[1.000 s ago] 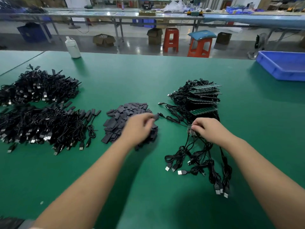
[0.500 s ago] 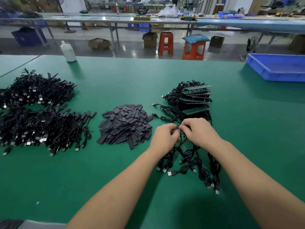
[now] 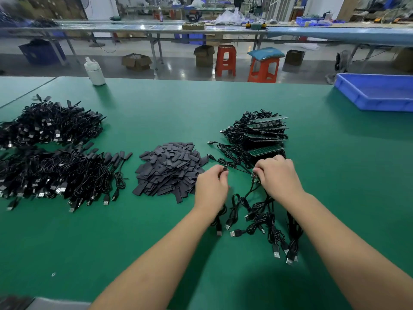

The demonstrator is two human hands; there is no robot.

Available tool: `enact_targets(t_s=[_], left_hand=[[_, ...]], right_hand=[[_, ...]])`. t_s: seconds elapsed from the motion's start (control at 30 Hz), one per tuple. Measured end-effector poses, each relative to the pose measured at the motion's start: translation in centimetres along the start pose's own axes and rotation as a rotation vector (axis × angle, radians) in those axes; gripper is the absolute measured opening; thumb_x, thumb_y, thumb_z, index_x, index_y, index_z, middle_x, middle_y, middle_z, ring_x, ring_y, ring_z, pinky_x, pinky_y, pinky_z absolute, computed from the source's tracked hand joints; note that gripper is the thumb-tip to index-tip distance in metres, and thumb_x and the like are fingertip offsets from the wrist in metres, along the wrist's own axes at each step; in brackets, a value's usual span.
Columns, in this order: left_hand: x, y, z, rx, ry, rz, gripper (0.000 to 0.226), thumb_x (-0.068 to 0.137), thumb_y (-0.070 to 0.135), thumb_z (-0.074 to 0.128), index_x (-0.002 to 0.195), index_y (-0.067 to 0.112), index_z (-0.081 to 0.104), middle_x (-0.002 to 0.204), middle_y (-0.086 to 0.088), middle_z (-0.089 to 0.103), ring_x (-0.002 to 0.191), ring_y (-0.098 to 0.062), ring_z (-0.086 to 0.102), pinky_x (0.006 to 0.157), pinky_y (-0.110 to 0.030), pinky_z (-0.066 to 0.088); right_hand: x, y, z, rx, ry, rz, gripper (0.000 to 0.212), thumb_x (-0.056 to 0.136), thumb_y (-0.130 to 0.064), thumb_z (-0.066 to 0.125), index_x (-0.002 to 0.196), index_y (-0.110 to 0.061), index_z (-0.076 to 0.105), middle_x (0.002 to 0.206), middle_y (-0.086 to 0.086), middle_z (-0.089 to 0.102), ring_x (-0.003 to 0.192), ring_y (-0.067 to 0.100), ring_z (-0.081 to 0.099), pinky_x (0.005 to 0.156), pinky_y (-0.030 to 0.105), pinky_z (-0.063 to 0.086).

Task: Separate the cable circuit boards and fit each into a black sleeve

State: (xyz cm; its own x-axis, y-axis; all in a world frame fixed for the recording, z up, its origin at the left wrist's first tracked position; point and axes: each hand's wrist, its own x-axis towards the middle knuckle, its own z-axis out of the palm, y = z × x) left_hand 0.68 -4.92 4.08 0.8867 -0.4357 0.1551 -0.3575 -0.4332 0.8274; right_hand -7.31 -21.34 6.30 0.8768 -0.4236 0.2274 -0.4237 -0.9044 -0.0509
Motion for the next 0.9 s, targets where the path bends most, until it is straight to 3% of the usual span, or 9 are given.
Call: enact_targets(t_s=[0.17,0.23,0.3,0.4,0.5,0.57,0.67,0.8,0.9], left_hand=[[-0.2,-0.8,-2.0,0.060,-0.093,0.106,0.023,0.092,0.033,0.063,0.071,0.025,0.062,0.070,0.013,0.053,0.060,-0.003,0.050,0.058,-0.014,0.035],[-0.2,-0.5,-2.3,-0.029,-0.134,0.063,0.029,0.090,0.034,0.065,0.066,0.017,0.060,0.053,0.012,0.046,0.049,-0.004,0.038,0.049,-0.015,0.029],[0.1,0.0,-2.6,-0.193,-0.169,-0.008,0.020,0.088,0.028,0.067,0.072,0.016,0.066,0.052,0.013,0.045,0.048,-0.004,0.035,0.049,-0.018,0.031],[0.4,0.4,-3.4,-0.458,-0.229,-0.124,0.006,0.088,0.015,0.066,0.087,0.013,0.072,0.062,0.003,0.055,0.047,-0.005,0.042,0.048,-0.017,0.035],[0.4,-0.9,-4.3,-0.497,-0.336,-0.197,0.015,0.090,0.015,0.065,0.085,0.002,0.070,0.065,-0.002,0.062,0.047,-0.009,0.041,0.046,-0.019,0.030],[0.3,-2.2,-4.7,-0.475,-0.367,-0.242,0.018,0.090,0.016,0.064,0.086,-0.001,0.069,0.069,-0.003,0.065,0.050,-0.013,0.040,0.047,-0.020,0.028],[0.1,-4.0,-5.0,-0.454,-0.354,-0.298,0.017,0.087,0.013,0.062,0.084,-0.001,0.070,0.073,-0.004,0.068,0.050,-0.013,0.041,0.046,-0.019,0.028],[0.0,-6.5,-5.2,-0.376,-0.293,-0.287,0.016,0.087,0.021,0.063,0.078,0.013,0.074,0.069,0.003,0.067,0.050,-0.012,0.048,0.048,-0.021,0.034],[0.1,-9.6,-5.8,0.146,-0.034,-0.167,0.016,0.093,0.029,0.058,0.089,0.023,0.071,0.082,0.008,0.066,0.072,-0.011,0.059,0.066,-0.027,0.045]], right_hand=[[0.1,1.1,1.6,0.068,-0.124,0.039,0.042,0.105,-0.035,0.042,0.142,-0.017,0.050,0.143,0.004,0.054,0.140,0.025,0.038,0.113,0.041,0.032],[-0.4,-0.3,1.6,0.378,-0.097,0.063,0.041,0.105,-0.037,0.038,0.138,-0.019,0.054,0.130,-0.001,0.064,0.129,0.020,0.051,0.104,0.037,0.040],[-1.1,-2.5,1.3,0.869,-0.290,0.143,0.046,0.105,-0.049,0.030,0.133,-0.026,0.057,0.106,-0.010,0.073,0.112,0.010,0.061,0.097,0.035,0.041],[-2.4,-5.2,1.9,1.438,-0.563,0.262,0.053,0.100,-0.061,0.033,0.120,-0.020,0.061,0.071,0.003,0.070,0.084,0.025,0.072,0.083,0.034,0.052],[-3.4,-6.8,3.0,1.442,-0.514,0.248,0.035,0.098,-0.050,0.051,0.097,-0.018,0.065,0.051,-0.007,0.035,0.046,0.015,0.039,0.045,0.023,0.037],[-3.8,-7.3,3.6,1.351,-0.472,0.221,0.025,0.101,-0.040,0.052,0.095,-0.022,0.068,0.047,-0.014,0.033,0.043,0.008,0.028,0.042,0.020,0.028],[-4.2,-8.2,4.3,1.248,-0.443,0.186,0.023,0.103,-0.032,0.050,0.101,-0.024,0.071,0.041,-0.019,0.045,0.039,-0.002,0.039,0.046,0.011,0.028],[-4.7,-9.7,5.4,1.275,-0.498,0.280,0.025,0.102,-0.028,0.051,0.098,-0.019,0.074,0.055,-0.005,0.050,0.043,0.011,0.034,0.043,0.023,0.031],[-5.5,-10.6,6.3,1.168,-0.578,0.301,0.024,0.102,-0.027,0.051,0.100,-0.017,0.073,0.081,-0.002,0.072,0.041,0.013,0.041,0.046,0.024,0.041]])
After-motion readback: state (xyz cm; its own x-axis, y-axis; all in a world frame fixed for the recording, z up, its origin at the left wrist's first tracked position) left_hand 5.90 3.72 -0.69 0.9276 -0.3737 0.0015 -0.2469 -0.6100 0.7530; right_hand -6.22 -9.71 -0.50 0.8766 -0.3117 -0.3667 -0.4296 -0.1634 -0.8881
